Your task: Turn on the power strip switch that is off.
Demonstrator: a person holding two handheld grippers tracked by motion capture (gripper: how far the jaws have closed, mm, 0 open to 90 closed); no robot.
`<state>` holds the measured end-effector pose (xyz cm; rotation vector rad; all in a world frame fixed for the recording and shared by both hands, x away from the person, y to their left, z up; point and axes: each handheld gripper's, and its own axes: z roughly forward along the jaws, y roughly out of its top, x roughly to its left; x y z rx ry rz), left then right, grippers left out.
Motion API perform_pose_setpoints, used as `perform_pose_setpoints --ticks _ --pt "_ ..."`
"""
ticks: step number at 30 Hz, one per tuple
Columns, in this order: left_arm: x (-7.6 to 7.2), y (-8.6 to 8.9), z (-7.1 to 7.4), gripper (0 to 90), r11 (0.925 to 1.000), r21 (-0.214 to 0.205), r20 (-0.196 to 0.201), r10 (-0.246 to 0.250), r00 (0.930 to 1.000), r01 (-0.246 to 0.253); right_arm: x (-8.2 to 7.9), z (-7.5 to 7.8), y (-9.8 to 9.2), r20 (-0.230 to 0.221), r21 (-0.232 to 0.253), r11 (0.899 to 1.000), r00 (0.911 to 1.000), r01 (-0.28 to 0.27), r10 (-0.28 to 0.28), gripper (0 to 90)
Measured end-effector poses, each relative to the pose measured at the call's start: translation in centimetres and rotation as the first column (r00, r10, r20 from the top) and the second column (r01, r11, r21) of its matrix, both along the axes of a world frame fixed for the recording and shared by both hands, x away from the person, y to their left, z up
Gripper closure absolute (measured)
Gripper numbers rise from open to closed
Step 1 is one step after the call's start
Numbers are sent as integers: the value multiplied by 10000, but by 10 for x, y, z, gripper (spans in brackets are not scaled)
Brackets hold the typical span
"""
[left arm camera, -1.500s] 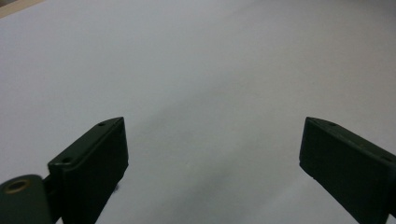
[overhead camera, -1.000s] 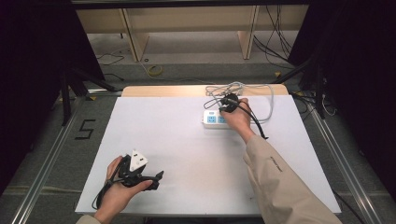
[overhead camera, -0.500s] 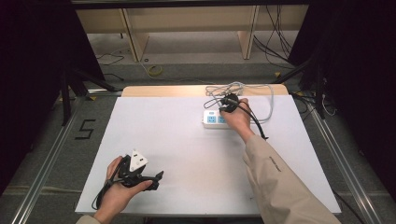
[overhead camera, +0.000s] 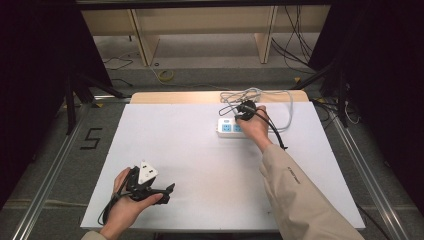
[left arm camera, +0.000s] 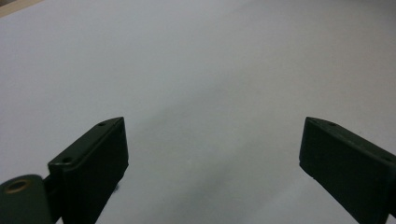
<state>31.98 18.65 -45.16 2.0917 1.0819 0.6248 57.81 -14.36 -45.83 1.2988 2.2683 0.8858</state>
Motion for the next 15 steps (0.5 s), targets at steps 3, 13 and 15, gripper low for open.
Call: perform_pose_setpoints --ticks 3,13,15 --pt "0 0 0 76 10000 -17 -1 22 10000 -22 -1 -1 0 37 -31 10000 10000 -34 35 900" --pt "-1 0 0 77 10000 -5 18 27 10000 -27 -2 -1 1 134 -100 9999 9999 -27 28 900" --pt "-1 0 0 77 10000 -16 27 32 10000 -32 -2 -1 1 166 -110 9999 9999 -30 32 900"
